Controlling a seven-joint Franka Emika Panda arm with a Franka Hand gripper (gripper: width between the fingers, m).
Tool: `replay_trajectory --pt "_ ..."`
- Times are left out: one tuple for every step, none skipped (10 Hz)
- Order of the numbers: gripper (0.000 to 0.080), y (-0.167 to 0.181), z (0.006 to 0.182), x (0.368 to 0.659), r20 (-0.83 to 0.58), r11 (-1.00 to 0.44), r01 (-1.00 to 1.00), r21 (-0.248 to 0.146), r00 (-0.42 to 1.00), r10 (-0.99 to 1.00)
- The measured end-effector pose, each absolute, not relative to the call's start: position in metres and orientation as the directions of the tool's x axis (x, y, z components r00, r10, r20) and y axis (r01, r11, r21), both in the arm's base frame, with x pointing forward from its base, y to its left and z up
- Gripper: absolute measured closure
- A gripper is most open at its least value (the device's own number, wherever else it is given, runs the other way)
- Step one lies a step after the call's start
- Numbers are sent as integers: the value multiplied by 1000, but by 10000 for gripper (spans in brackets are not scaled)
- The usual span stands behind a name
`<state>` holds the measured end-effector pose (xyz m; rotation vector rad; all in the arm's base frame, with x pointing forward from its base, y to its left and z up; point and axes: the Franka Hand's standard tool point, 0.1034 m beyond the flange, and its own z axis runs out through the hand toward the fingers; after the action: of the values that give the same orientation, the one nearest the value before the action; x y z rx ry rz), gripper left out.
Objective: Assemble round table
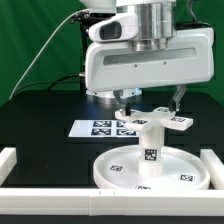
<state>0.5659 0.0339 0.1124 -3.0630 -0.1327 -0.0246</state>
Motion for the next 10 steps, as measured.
replay_trajectory --pt "151 35 111 565 16 -993 89 -75 996 88" --pt "151 37 109 564 13 -993 91 -75 996 90" --pt "151 38 106 562 10 -993 92 -75 996 92" --pt "151 39 104 562 7 -993 93 -74 996 93" --pt "151 39 102 561 4 -993 93 -73 996 93" --pt "151 38 100 560 5 -993 91 -70 996 91" --pt "151 38 99 561 6 -994 84 -69 996 84" --pt "151 38 99 561 6 -994 83 -69 997 83" --pt "151 38 99 561 5 -995 68 -70 998 67" --pt "283 38 99 561 3 -996 48 -70 999 48"
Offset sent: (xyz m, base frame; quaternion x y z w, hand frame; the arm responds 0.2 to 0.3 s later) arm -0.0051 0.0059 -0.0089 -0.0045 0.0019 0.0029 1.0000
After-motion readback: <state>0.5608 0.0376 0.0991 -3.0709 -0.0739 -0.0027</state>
